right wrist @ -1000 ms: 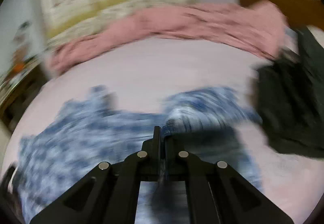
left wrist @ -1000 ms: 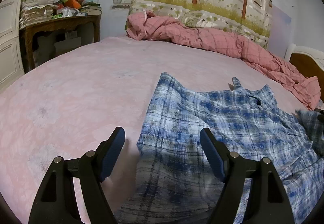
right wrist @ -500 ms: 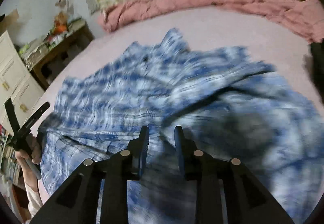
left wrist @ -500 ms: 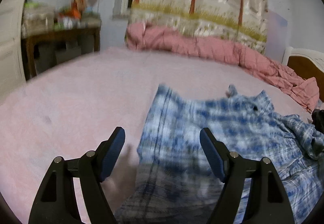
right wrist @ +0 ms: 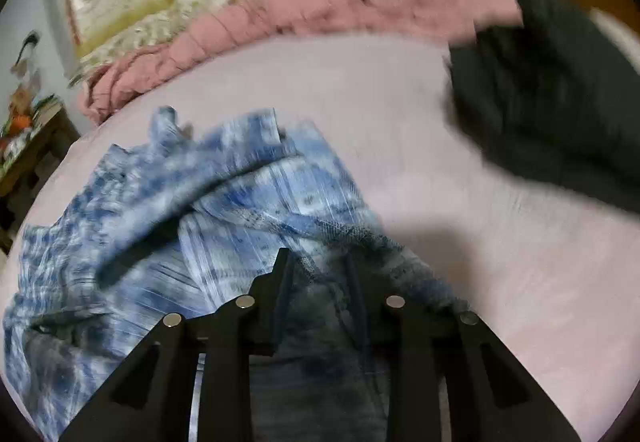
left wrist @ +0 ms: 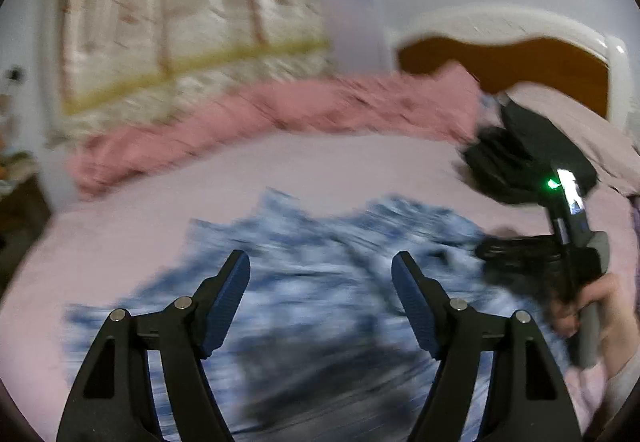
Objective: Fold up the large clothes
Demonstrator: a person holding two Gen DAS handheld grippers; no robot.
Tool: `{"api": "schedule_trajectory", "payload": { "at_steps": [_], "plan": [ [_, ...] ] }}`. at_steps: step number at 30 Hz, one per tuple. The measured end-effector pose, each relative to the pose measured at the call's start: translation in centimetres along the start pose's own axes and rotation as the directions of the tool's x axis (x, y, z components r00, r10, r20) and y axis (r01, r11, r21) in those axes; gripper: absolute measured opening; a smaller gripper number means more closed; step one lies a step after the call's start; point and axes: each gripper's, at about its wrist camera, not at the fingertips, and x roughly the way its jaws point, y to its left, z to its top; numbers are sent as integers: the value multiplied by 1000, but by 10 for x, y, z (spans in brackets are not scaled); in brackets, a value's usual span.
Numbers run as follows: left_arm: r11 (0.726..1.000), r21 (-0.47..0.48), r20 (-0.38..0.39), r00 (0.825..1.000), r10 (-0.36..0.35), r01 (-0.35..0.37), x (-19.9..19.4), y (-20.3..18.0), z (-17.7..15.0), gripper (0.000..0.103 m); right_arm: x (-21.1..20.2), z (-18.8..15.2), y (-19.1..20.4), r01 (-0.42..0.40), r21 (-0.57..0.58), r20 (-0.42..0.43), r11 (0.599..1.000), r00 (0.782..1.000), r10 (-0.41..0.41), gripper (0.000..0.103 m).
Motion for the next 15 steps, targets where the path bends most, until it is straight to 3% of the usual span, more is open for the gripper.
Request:
{"api": "schedule_trajectory", "payload": {
  "at_steps": [5, 8, 11, 13, 15],
  "plan": [
    [998, 26, -204, 977, -53, 60, 97, -58, 6, 72, 0, -2, -11, -71, 58, 34, 996, 997, 69, 29],
    [999, 29, -232, 972, 23, -17, 127, -63, 11, 72, 3, -4, -16, -102, 82, 43, 991, 994, 99, 29],
    [996, 61, -240, 968, 74, -61, 143, -62, 17, 71, 5, -7, -10, -82, 66, 39, 994, 996, 80, 29],
    [990, 87, -249, 960, 129, -110, 150, -57, 18, 59, 5, -7, -8, -71, 55, 38, 996, 997, 69, 29],
    [989, -8, -239, 961, 143, -149, 143, -35, 17, 45, 4, -8, -7, -71, 55, 39, 996, 997, 69, 29]
  ]
}}
